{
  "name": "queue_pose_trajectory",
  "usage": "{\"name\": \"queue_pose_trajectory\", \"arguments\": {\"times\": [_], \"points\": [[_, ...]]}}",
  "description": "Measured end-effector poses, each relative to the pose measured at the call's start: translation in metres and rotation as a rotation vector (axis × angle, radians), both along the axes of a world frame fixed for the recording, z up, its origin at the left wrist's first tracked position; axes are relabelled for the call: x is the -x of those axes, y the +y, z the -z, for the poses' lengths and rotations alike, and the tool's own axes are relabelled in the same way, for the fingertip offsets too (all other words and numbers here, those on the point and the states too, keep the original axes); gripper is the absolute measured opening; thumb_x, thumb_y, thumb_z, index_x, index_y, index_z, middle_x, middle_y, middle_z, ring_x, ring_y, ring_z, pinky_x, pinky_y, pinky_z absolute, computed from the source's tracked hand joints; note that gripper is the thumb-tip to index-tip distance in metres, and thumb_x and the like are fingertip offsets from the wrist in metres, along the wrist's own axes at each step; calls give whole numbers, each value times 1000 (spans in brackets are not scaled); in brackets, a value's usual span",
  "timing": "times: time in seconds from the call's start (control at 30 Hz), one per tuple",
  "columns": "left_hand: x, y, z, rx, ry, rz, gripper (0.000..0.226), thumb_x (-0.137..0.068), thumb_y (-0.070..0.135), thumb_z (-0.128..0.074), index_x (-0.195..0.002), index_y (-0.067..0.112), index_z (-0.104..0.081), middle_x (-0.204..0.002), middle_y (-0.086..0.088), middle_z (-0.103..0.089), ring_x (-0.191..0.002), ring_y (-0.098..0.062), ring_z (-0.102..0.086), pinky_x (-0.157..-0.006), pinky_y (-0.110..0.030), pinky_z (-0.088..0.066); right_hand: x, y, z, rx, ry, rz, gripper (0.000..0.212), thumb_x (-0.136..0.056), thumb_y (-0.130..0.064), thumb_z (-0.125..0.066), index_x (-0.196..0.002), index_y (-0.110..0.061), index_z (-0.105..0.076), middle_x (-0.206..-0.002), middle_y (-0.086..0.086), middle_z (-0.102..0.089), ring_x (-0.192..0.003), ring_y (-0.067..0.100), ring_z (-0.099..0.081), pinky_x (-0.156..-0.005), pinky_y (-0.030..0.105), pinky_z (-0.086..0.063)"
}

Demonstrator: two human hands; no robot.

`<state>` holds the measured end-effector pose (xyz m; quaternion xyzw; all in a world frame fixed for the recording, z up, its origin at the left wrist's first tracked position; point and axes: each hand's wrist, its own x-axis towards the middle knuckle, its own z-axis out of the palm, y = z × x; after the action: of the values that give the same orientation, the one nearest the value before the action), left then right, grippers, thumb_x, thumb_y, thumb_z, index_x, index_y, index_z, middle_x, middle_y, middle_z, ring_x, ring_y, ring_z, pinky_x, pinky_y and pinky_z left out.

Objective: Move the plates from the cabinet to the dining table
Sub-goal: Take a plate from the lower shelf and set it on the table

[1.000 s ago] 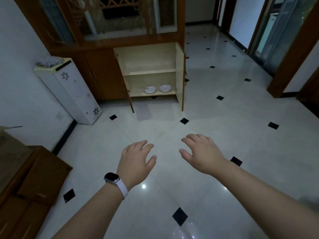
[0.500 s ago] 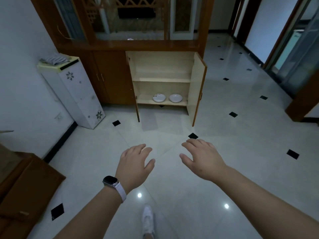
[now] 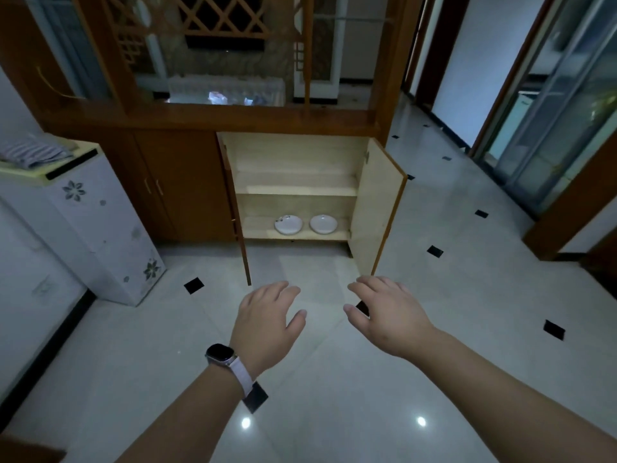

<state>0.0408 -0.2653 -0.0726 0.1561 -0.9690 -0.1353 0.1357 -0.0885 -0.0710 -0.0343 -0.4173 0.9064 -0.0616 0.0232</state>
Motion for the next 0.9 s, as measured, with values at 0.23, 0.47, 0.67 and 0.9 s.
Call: {"name": "queue_pose_trajectory", "arguments": {"times": [0.23,0.47,0.67,0.9], "points": [[61,-63,2,10,-24,21,55,-89,53,-32,-129,26,-57,-135,1,-57,-124,-19,-49,-103,-40,-35,63,-60,7,-11,-24,28,52,-97,-55,-32,-140,-27,-43,-143,-7,-45,-132,17,-38,-110,36,-29],[145,-122,8,34,-89,-19,51,-92,50,-38,-135,27,-52,-142,2,-51,-131,-19,-43,-108,-40,-30,154,-121,33,13,-82,-1,52,-98,-55,-33,-140,-27,-44,-144,-7,-44,-133,17,-37,-108,36,-28],[248,-170,18,79,-136,-39,50,-90,49,-42,-132,24,-55,-137,-1,-55,-125,-22,-49,-106,-43,-34,261,-176,47,23,-125,-41,51,-98,-54,-34,-139,-26,-45,-144,-5,-44,-133,19,-37,-108,36,-27],[352,-216,15,170,-188,-54,47,-85,49,-40,-116,23,-64,-122,-1,-64,-108,-25,-59,-93,-41,-42,379,-220,41,-3,-102,-70,70,-85,-62,-14,-126,-23,-54,-132,-4,-53,-122,20,-44,-103,38,-33]]}}
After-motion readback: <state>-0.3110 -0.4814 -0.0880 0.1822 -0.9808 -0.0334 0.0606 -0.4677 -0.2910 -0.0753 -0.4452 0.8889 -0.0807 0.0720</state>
